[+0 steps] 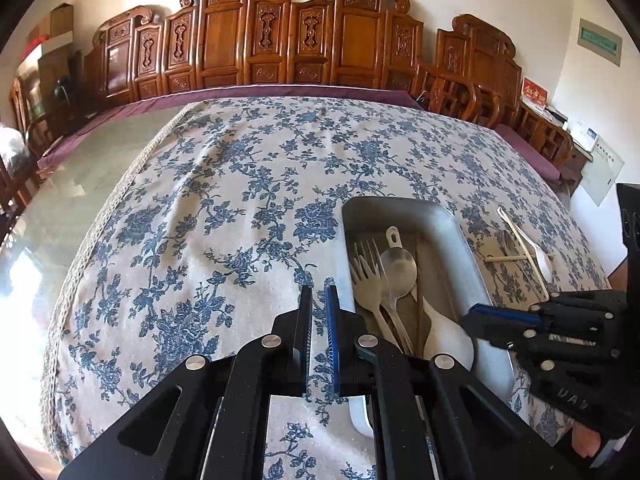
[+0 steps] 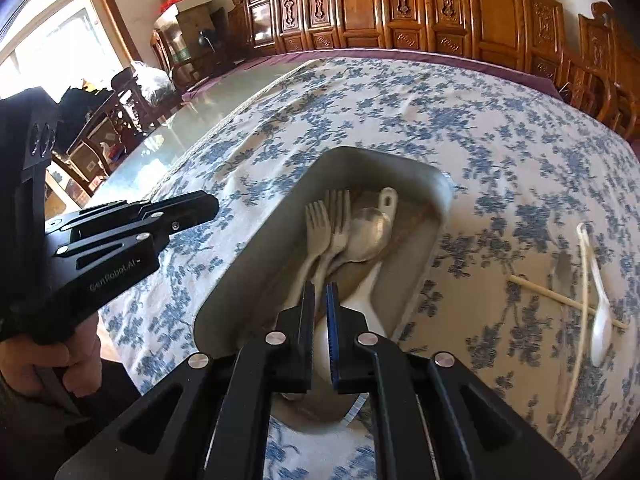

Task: Organize utensils
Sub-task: 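Lower the white plastic fork into the grey tray and open the right gripper, then grasp a white plastic spoon by its handle with the right gripper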

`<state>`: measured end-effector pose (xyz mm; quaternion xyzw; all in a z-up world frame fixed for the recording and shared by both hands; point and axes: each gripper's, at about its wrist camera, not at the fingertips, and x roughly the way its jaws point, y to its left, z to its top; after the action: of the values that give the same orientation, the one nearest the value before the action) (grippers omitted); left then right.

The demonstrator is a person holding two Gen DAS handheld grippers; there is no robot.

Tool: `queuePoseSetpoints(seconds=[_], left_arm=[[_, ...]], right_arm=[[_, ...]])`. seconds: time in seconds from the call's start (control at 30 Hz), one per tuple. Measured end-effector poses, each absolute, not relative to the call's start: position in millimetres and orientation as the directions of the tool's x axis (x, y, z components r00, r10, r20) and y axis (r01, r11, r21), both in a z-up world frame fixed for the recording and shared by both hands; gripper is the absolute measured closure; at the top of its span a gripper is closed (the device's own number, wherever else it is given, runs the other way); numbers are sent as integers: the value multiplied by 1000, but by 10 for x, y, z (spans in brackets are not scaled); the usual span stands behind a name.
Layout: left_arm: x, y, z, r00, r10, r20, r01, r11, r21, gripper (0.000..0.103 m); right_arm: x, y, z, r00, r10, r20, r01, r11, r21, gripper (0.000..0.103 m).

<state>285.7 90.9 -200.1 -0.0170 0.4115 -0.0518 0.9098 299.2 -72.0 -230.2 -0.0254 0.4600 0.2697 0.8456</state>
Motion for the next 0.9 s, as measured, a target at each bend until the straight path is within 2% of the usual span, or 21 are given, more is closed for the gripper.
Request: queuePoseSetpoints(seconds=[0.2,0.27,0.37,0.5,0.57,0.67,0.73,0.9], left_arm=[[2863,728,-1990,653,-131,-746,106,991,-81,94],[2864,663,-1979,657,-132,-742,110,991,-79,78],[2875,560,-1965,661,-144,-736,117,989,-88,60],[2888,403,-1952,667,-162,-728,132,986,-98,46],[2887,331,-1945,668,-166,-725,140,985,-96,35],[2880,208,-1947,665,-192,-722,162,980,-111,33],[2862,97,-1957,658,-209,-724,179,977,-118,33],[2831,-133,-1974,657,-232,-717,204,971,-127,33]], right_arm=[[2901,-1220,-2215,498,361,-789,-457,882,114,94],[2919,-1424,-2222,515,325,-793,-437,896,84,94],[2992,-1761,-2262,533,268,-803,-389,920,49,92],[3167,-2215,-2320,572,191,-798,-317,948,0,92],[3274,-2378,-2348,574,169,-801,-282,959,0,92],[3445,-2547,-2398,577,131,-806,-249,968,-21,89],[3593,-2618,-2457,564,109,-818,-240,970,-37,78],[3898,-2660,-2631,517,79,-852,-251,966,-63,76]])
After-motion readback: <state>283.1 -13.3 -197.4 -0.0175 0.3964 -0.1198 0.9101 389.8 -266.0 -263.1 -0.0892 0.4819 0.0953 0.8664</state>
